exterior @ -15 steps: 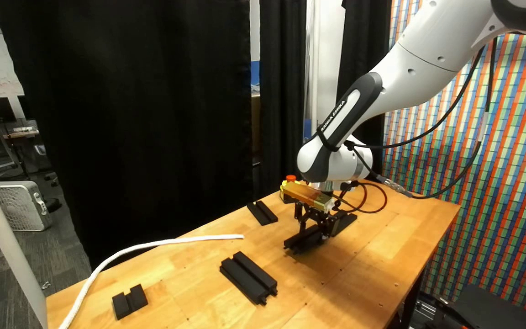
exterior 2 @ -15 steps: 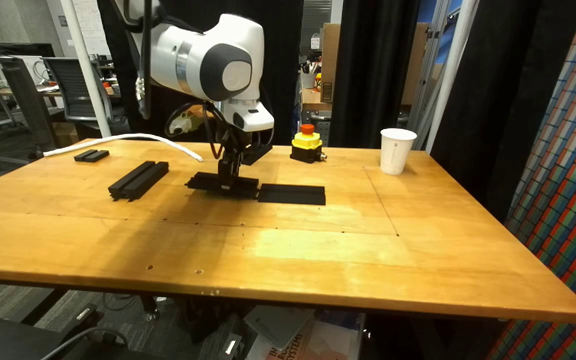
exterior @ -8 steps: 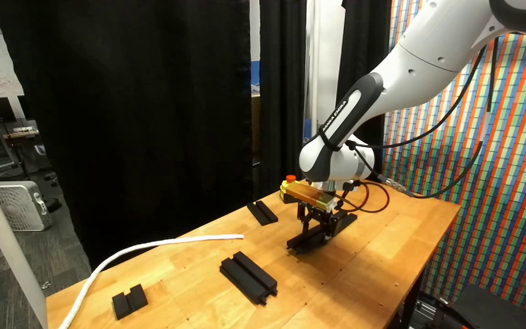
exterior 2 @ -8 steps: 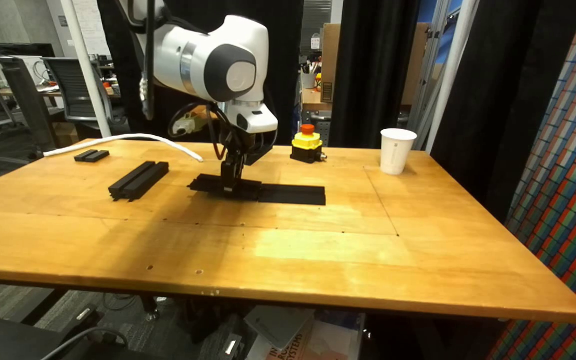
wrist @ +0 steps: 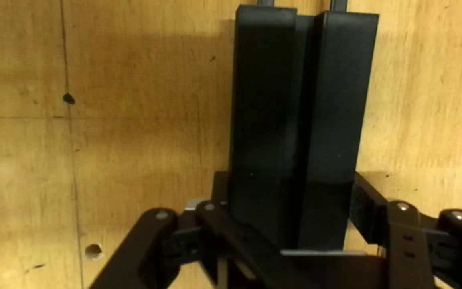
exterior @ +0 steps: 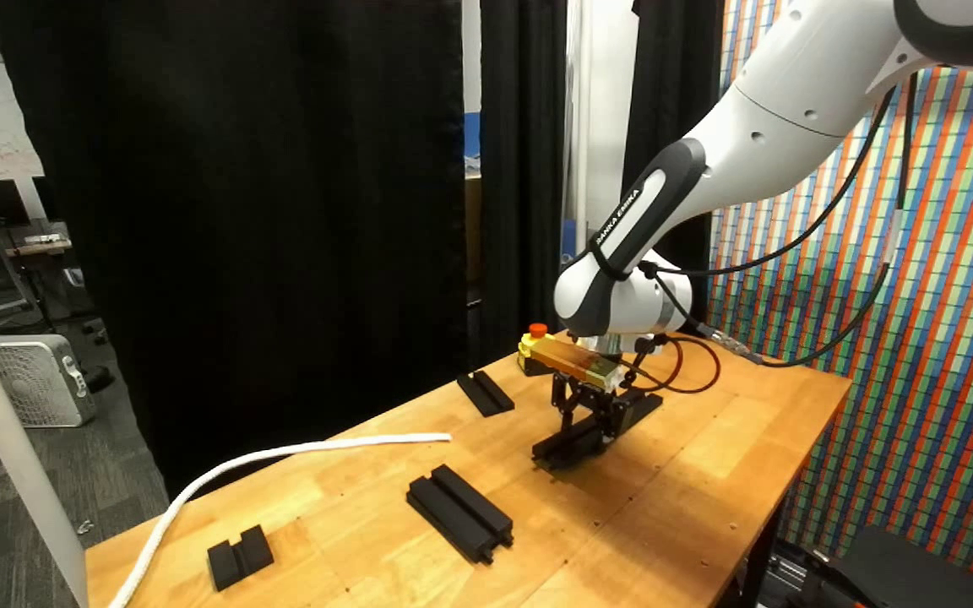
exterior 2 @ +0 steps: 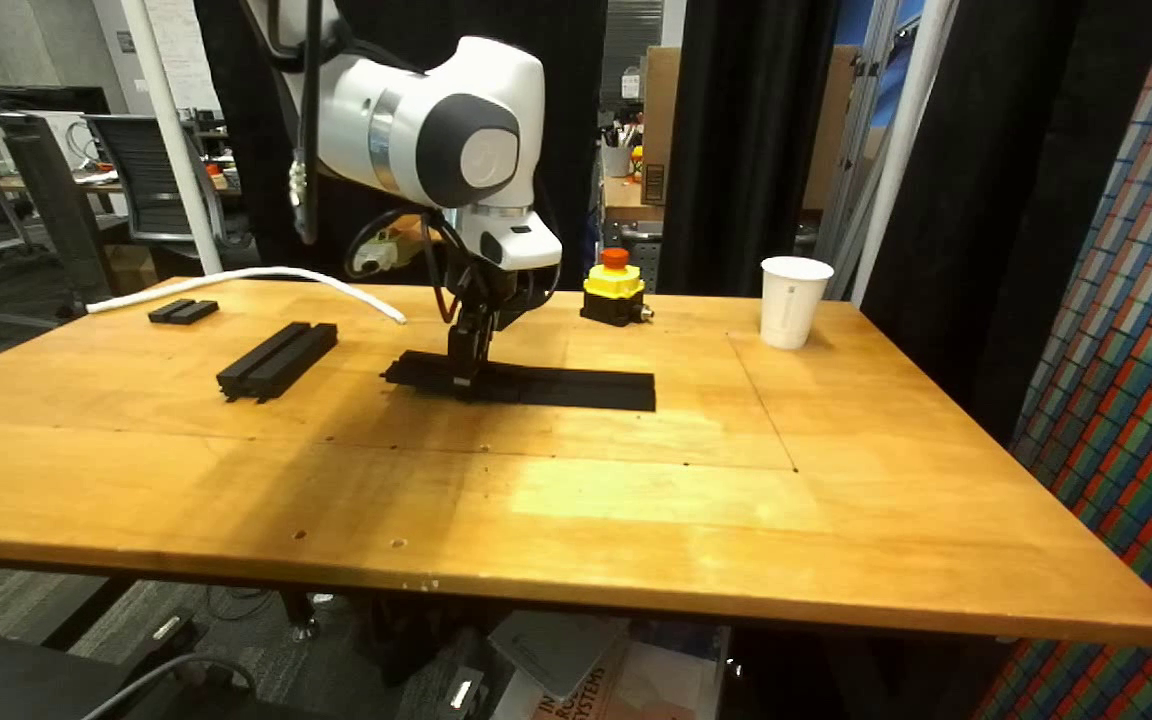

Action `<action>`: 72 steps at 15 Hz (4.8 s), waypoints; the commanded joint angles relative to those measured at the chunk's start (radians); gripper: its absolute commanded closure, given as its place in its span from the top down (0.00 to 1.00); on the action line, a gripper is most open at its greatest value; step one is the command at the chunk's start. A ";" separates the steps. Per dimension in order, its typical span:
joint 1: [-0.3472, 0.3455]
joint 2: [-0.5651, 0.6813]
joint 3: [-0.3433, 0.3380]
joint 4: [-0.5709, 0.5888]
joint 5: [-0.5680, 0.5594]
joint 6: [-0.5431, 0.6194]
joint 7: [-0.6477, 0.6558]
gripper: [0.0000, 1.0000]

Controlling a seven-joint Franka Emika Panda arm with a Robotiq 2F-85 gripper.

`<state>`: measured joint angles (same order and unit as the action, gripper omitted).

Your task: Connect the four black objects together

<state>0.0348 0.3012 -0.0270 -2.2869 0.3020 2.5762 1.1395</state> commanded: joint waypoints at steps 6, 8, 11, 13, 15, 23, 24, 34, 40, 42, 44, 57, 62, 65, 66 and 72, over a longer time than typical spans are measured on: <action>-0.005 0.028 -0.005 0.061 0.006 -0.027 -0.019 0.47; -0.005 0.031 -0.006 0.063 0.007 -0.026 -0.018 0.47; -0.004 0.028 -0.009 0.059 0.007 -0.029 -0.014 0.47; -0.002 0.024 -0.011 0.055 0.004 -0.030 -0.009 0.47; -0.001 0.021 -0.013 0.051 0.002 -0.030 -0.004 0.47; 0.003 0.008 -0.018 0.031 -0.001 -0.025 0.007 0.47; 0.003 0.007 -0.018 0.029 0.000 -0.024 0.005 0.47; 0.001 -0.025 -0.022 -0.017 -0.006 -0.022 -0.001 0.47; -0.004 -0.018 -0.031 -0.020 -0.032 -0.025 -0.030 0.47; -0.009 -0.016 -0.030 -0.023 -0.030 -0.018 -0.061 0.47; -0.012 -0.016 -0.030 -0.025 -0.028 -0.016 -0.090 0.47; -0.017 -0.027 -0.035 -0.047 -0.008 -0.005 -0.141 0.47; -0.021 -0.032 -0.024 -0.055 0.004 0.003 -0.171 0.47; -0.026 -0.039 -0.018 -0.065 0.021 0.010 -0.211 0.47; -0.024 -0.040 -0.019 -0.067 0.021 0.009 -0.216 0.47; -0.013 -0.049 -0.026 -0.079 0.009 0.008 -0.203 0.47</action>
<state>0.0231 0.2829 -0.0557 -2.3275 0.3011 2.5713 0.9484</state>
